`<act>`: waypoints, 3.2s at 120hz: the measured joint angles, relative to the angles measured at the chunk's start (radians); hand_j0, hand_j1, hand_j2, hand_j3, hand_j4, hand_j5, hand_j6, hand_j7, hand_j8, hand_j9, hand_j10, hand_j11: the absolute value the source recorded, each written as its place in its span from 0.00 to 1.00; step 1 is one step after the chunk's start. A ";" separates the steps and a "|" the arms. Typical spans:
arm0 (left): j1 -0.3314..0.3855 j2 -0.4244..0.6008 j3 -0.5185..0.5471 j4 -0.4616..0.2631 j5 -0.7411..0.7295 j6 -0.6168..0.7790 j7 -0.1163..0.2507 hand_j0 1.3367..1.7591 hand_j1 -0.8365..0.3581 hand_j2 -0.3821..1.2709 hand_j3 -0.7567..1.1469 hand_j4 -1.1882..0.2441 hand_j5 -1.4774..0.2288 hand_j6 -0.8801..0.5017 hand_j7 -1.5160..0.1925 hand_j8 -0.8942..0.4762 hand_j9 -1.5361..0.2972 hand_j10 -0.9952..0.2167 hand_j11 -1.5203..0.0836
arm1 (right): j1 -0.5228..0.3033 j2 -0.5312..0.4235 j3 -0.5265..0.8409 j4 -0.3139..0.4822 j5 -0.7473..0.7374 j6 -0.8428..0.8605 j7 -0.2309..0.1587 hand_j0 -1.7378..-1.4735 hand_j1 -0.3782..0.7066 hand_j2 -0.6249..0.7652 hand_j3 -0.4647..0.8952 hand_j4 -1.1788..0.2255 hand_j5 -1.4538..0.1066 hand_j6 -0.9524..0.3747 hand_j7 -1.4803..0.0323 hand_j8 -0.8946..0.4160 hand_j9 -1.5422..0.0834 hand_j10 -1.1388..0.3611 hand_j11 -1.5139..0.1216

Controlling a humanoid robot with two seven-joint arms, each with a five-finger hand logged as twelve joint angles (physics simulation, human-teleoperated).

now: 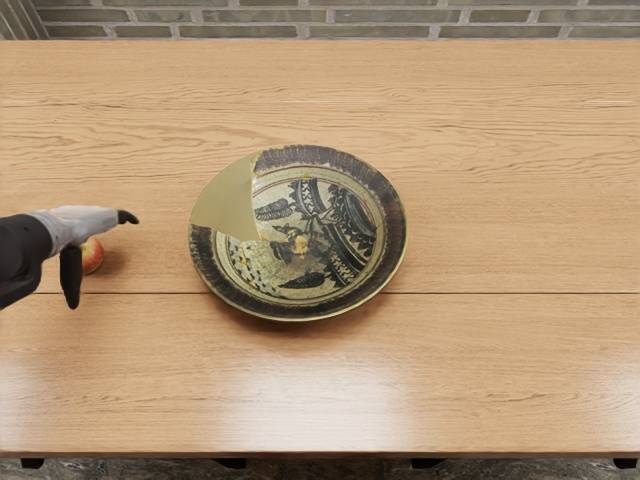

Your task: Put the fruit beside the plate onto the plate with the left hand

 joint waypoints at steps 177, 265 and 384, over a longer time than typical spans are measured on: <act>0.058 -0.068 0.042 0.175 0.116 0.181 0.000 0.76 0.66 0.28 0.40 0.59 0.61 0.39 0.63 0.40 0.60 0.54 0.68 | 0.001 0.000 0.000 0.000 0.000 0.000 0.000 0.30 0.04 0.45 0.34 0.83 0.92 0.71 0.97 0.67 0.94 0.75 0.92; 0.055 -0.085 0.065 0.165 0.117 0.182 0.000 0.76 0.56 0.29 0.40 0.52 0.53 0.31 0.55 0.33 0.53 0.45 0.59 | 0.001 0.000 0.000 0.000 0.000 0.000 0.000 0.30 0.04 0.45 0.34 0.83 0.92 0.71 0.97 0.67 0.94 0.75 0.92; -0.099 -0.069 0.059 0.129 -0.028 0.168 0.001 0.72 0.27 0.55 0.40 0.50 0.21 0.53 0.23 0.53 0.23 0.44 0.25 | 0.002 0.000 0.001 0.000 0.000 0.000 0.000 0.30 0.04 0.45 0.34 0.83 0.92 0.71 0.97 0.67 0.94 0.75 0.92</act>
